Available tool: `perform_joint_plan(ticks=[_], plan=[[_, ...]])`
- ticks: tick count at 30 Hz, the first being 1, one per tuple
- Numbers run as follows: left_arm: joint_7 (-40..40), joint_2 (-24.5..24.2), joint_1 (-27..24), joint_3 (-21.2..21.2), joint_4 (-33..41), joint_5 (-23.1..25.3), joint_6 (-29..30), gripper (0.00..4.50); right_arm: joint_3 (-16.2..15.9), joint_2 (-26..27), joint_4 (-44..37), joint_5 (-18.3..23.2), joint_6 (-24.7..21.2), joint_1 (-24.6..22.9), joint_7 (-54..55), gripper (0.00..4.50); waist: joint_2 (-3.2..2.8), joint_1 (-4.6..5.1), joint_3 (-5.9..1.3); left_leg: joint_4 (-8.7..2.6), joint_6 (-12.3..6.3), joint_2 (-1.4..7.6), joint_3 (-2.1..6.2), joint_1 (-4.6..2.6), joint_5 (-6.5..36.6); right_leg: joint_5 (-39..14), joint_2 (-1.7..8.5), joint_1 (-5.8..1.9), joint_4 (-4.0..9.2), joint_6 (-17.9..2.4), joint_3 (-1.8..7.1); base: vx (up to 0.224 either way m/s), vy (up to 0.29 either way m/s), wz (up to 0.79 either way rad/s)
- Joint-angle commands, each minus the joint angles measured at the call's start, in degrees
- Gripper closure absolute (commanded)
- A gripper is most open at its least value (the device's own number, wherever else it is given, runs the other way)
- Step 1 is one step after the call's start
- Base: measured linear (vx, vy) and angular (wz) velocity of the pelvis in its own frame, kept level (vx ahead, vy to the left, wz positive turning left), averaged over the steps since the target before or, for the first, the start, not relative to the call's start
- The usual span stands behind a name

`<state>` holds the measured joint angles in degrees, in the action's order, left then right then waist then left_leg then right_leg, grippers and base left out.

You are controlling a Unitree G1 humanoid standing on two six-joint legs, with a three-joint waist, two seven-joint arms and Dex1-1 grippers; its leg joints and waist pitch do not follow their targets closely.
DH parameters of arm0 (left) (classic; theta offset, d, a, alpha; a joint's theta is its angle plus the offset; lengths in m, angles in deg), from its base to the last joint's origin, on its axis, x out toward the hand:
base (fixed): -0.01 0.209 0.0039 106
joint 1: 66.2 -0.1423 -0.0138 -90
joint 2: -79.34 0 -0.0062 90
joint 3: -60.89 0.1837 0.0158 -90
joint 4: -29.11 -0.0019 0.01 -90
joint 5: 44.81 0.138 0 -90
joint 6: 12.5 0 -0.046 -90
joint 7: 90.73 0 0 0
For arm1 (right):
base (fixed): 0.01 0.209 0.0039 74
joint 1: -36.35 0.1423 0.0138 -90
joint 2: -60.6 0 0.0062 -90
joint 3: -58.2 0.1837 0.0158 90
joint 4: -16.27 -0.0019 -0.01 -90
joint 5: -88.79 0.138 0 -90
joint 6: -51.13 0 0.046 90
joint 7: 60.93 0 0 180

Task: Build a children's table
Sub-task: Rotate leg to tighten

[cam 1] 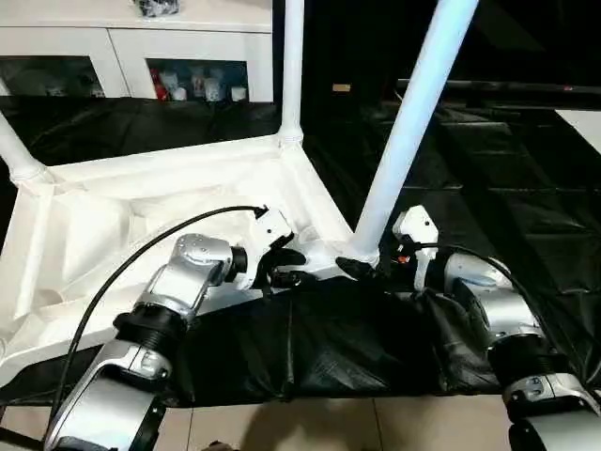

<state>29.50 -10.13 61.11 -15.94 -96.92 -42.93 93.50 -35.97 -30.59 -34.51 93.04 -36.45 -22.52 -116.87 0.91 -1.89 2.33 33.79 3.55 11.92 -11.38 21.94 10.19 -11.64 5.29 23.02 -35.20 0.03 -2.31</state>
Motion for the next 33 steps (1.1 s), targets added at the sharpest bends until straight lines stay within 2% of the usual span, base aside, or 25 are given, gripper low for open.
perform_joint_plan(ticks=[1, 3, 4, 5, 8, 9, 10, 14, 16, 18, 21, 22, 24, 28, 33], plan=[[0.0, -0.5, 0.3, 1.0, -1.5, 0.5, 0.7, 2.63, -1.2, -0.7, 2.3, -1.7, 0.2, 0.7, 0.7, 0.13, -0.36, 0.05, -3.45, -3.62, -3.42, 1.18, 0.46, -1.26, 10.7, -2.9, 2.11, -2.82, 3.76, -15.9, 1.51, 0.0, 0.0, 0.0], [-1.3, -1.1, 0.5, 1.4, -2.1, 0.7, 0.1, 2.71, -1.6, -0.8, 4.1, -2.6, 0.8, 1.8, 1.2, 0.13, -0.32, 0.15, -3.45, -3.63, -3.02, 1.12, 0.47, -1.29, 11.3, -3.8, 2.07, -2.74, 3.86, -15.8, 1.51, 0.0, 0.0, 0.0], [-2.8, -1.7, 0.5, 1.9, -2.2, 1.0, -0.1, 2.93, -1.5, -0.8, 5.2, -2.5, 0.8, 2.6, 0.9, 0.13, -0.31, 0.14, -3.5, -3.66, -2.88, 1.16, 0.53, -1.26, 11.2, -3.6, 2.14, -2.78, 3.81, -15.9, 1.52, 0.0, 0.0, 0.0], [-3.6, -2.0, 0.5, 2.2, -2.2, 1.1, -0.2, 2.93, -1.5, -0.8, 5.7, -2.5, 0.8, 3.0, 0.9, 0.13, -0.08, 0.2, -3.55, -3.64, -2.98, 1.12, 0.53, -1.11, 10.9, -3.3, 2.11, -2.89, 3.75, -15.9, 1.5, 0.0, 0.0, 0.0], [-5.2, -2.8, 0.6, 3.0, -2.0, 1.6, 0.2, 3.05, -1.8, -0.9, 7.1, -3.0, 1.2, 4.1, 0.9, 0.49, -0.18, 0.28, -3.66, -3.45, -3.72, 1.11, 0.44, -1.13, 9.2, -0.2, 2.06, -2.92, 3.4, -16.5, 1.52, 0.0, 0.0, 0.0], [-5.2, -2.8, 0.6, 3.0, -2.0, 1.6, 0.2, 3.17, -1.8, -0.9, 7.1, -3.0, 1.2, 4.1, 0.9, 0.49, -0.19, 0.21, -3.74, -3.34, -4.27, 1.1, 0.4, -1.11, 8.1, 1.5, 2.04, -3.01, 3.19, -16.9, 1.51, 0.0, 0.0, 0.0], [-6.1, -3.4, 0.7, 3.8, -2.0, 2.1, 0.1, 3.35, -2.0, -0.9, 7.9, -3.3, 1.4, 4.7, 0.9, 0.69, -0.09, 0.17, -3.76, -3.3, -4.81, 1.13, 0.41, -1.05, 7.3, 2.3, 2.08, -3.06, 3.03, -17.2, 1.47, 0.0, 0.0, 0.0], [-7.4, -3.9, 1.1, 4.4, -2.2, 2.1, -0.2, 3.44, -2.0, -0.9, 8.9, -2.9, 1.8, 5.8, -0.1, 0.94, -0.15, 0.09, -3.64, -3.28, -5.09, 1.24, 0.27, -1.16, 8.1, 1.1, 2.09, -2.95, 3.16, -17.5, 1.46, 0.0, 0.0, 0.0], [-8.3, -4.1, 1.4, 4.7, -2.5, 1.8, -0.7, 3.8, -1.8, -0.8, 9.4, -2.5, 2.2, 6.4, -0.9, 1.2, -0.09, 0.0, -3.61, -3.32, -4.92, 1.25, 0.27, -1.17, 8.5, 0.3, 2.1, -2.94, 3.2, -17.4, 1.46, 0.0, 0.0, 0.0], [-9.3, -4.3, 1.6, 5.0, -2.8, 1.6, -1.5, 3.81, -1.6, -0.8, 9.9, -2.1, 2.9, 6.8, -2.0, 1.26, -0.11, 0.02, -3.64, -3.32, -4.7, 1.26, 0.27, -1.15, 8.6, 0.1, 2.1, -2.92, 3.17, -17.3, 1.46, 0.0, 0.0, 0.0], [-11.4, -4.8, 1.6, 5.5, -2.8, 1.5, -2.6, 4.24, -1.5, -0.8, 9.9, -1.2, 3.3, 7.1, -4.8, 1.62, -0.27, -0.13, -3.69, -3.25, -5.12, 1.37, 0.21, -1.15, 7.9, 1.9, 2.0, -2.94, 2.93, -17.8, 1.39, 0.0, 0.0, 0.0], [-12.0, -4.9, 1.6, 5.7, -2.8, 1.5, -3.0, 4.24, -1.9, -1.0, 10.4, -1.4, 3.4, 7.3, -5.4, 1.62, -0.31, -0.16, -3.72, -3.2, -5.2, 1.34, 0.18, -1.17, 7.9, 2.2, 1.98, -2.93, 2.9, -17.9, 1.39, 0.0, 0.0, 0.0], [-12.3, -5.0, 1.7, 5.8, -2.8, 1.5, -3.1, 4.28, -1.9, -1.0, 10.8, -1.3, 3.5, 7.5, -5.6, 1.73, -0.27, -0.25, -3.64, -3.25, -5.12, 1.34, 0.17, -1.21, 8.4, 1.6, 2.03, -2.88, 3.02, -18.0, 1.37, 0.0, 0.0, 0.0], [-12.9, -5.1, 1.7, 6.0, -2.9, 1.6, -3.7, 4.5, -2.0, -0.8, 12.3, -1.3, 3.9, 8.1, -6.3, 1.8, -0.43, -0.34, -3.46, -3.57, -3.53, 1.44, 0.28, -1.3, 11.2, -3.2, 2.12, -2.72, 3.43, -17.2, 1.39, 0.0, 0.0, 0.0], [-12.8, -5.3, 2.0, 5.9, -4.0, 1.9, -4.4, 4.5, -2.1, -0.1, 13.6, -1.5, 4.1, 8.4, -6.7, 1.83, -0.31, -0.33, -3.44, -3.61, -2.96, 1.38, 0.28, -1.35, 11.7, -4.2, 2.15, -2.6, 3.58, -16.7, 1.46, 0.0, 0.0, 0.0]])
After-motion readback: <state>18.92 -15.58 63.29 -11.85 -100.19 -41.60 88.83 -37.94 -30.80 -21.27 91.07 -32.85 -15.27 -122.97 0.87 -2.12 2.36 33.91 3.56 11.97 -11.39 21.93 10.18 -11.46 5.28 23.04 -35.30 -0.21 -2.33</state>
